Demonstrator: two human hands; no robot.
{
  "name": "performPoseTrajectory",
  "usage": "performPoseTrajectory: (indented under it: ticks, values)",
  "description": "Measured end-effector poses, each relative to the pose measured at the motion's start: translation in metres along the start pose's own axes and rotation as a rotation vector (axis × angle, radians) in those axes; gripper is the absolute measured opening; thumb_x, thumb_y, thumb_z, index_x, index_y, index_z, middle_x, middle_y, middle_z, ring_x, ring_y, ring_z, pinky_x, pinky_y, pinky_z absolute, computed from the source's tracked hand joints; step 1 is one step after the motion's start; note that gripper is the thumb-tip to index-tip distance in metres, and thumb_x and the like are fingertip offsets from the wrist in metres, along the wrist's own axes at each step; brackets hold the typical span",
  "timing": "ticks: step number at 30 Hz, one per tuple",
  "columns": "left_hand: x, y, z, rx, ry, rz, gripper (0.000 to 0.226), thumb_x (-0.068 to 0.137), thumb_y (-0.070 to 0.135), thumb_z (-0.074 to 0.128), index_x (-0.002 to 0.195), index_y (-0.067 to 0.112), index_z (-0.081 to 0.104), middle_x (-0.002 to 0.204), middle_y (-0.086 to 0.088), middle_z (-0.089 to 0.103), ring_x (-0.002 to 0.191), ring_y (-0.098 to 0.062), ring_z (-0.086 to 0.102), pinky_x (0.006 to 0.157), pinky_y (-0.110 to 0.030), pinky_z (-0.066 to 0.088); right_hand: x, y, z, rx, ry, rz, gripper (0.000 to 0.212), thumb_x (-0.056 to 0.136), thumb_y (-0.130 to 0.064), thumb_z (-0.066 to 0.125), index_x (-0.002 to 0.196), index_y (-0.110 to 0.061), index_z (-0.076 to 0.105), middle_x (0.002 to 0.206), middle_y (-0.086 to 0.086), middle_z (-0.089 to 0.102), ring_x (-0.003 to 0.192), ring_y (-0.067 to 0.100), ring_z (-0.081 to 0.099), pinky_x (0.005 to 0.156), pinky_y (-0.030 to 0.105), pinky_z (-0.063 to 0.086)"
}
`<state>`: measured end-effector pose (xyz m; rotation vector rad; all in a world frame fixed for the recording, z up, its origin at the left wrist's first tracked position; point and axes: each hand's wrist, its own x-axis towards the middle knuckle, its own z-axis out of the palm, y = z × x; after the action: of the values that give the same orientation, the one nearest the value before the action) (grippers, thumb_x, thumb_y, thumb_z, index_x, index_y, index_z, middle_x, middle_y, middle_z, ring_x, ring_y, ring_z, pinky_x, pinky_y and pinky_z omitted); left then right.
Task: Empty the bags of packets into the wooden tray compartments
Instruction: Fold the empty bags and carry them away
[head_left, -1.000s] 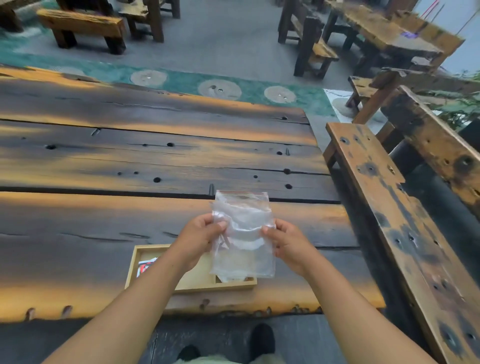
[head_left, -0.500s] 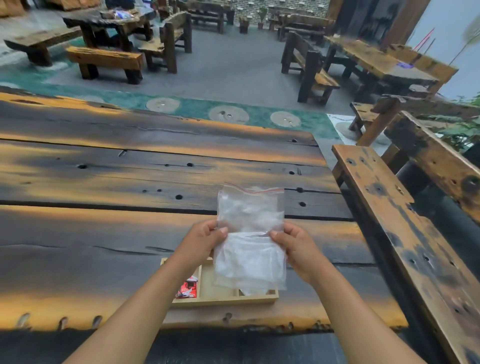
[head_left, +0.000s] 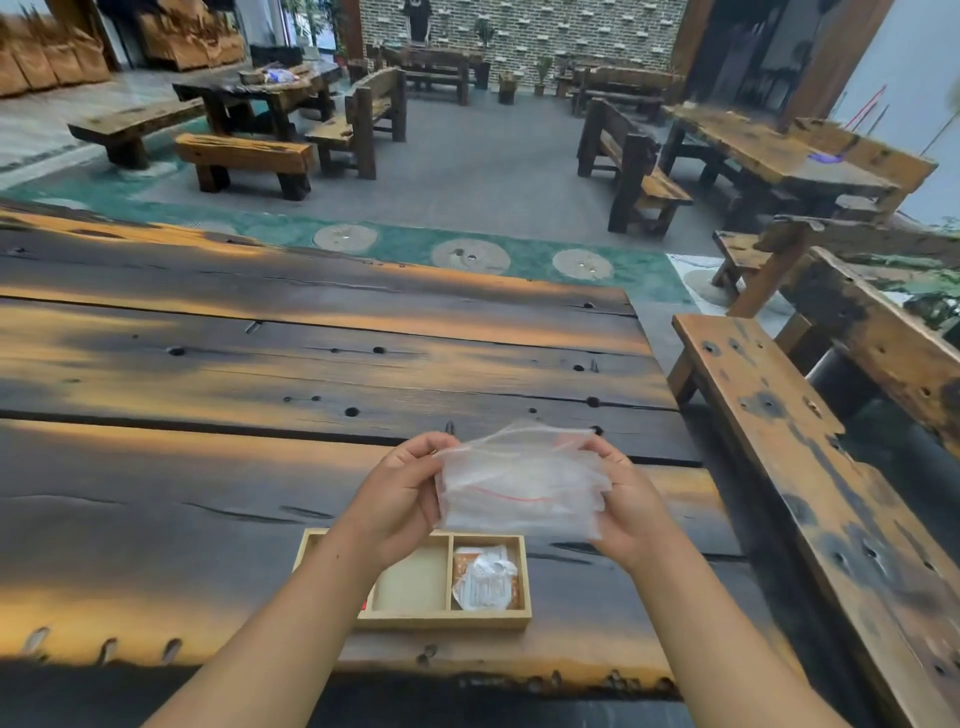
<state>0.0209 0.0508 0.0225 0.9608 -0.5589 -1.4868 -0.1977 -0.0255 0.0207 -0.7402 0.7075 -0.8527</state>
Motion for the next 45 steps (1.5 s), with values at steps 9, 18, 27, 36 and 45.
performPoseTrajectory:
  ticks: [9,18,27,36,45]
  values:
    - [0.002,0.004,0.011,0.64,0.143,0.102,0.035,0.088,0.028,0.046,0.071,0.007,0.069,0.075,0.0,0.067,0.063,-0.012,0.051,0.058,-0.026,0.04,0.0,0.0,-0.011,-0.17,0.034,0.036,0.034,0.091,-0.023,0.043,0.071,-0.009,0.067,0.083,0.011,0.063,0.079,0.028,0.06,0.068,0.038,0.048]
    - [0.003,-0.01,0.011,0.839,0.085,0.175,0.027,0.089,0.031,0.071,0.097,0.025,0.046,0.099,0.001,0.058,0.082,-0.016,0.059,0.063,-0.025,0.047,-0.004,0.007,0.006,-0.452,0.094,-0.076,0.036,0.077,-0.018,0.063,0.112,-0.011,0.069,0.108,0.011,0.07,0.087,0.023,0.068,0.07,0.033,0.055]
    - [0.006,-0.019,0.007,0.686,-0.097,0.118,0.049,0.086,0.022,0.074,0.119,0.037,0.042,0.126,0.001,0.049,0.112,-0.016,0.056,0.09,-0.041,0.054,-0.036,0.007,0.001,-0.632,0.202,-0.109,0.101,0.08,0.021,0.049,0.144,-0.055,0.031,0.132,-0.003,0.052,0.111,0.027,0.062,0.087,0.046,0.057]
    - [0.023,-0.078,0.052,0.258,-0.174,-0.335,0.023,0.094,0.001,0.06,0.117,0.004,0.062,0.1,-0.01,0.077,0.09,-0.026,0.073,0.082,-0.039,0.059,-0.084,0.027,-0.038,-0.477,0.683,-0.107,0.083,0.081,0.014,0.049,0.15,-0.029,0.034,0.141,0.0,0.05,0.116,0.017,0.061,0.088,0.037,0.057]
    - [0.005,-0.14,0.147,0.602,-0.373,-0.316,0.014,0.098,0.008,0.059,0.109,0.014,0.065,0.105,-0.01,0.074,0.096,-0.029,0.072,0.088,-0.045,0.059,-0.179,0.023,-0.105,-0.315,0.991,-0.075,0.021,0.093,0.003,0.055,0.108,-0.001,0.069,0.107,0.026,0.072,0.096,0.041,0.07,0.087,0.053,0.055]
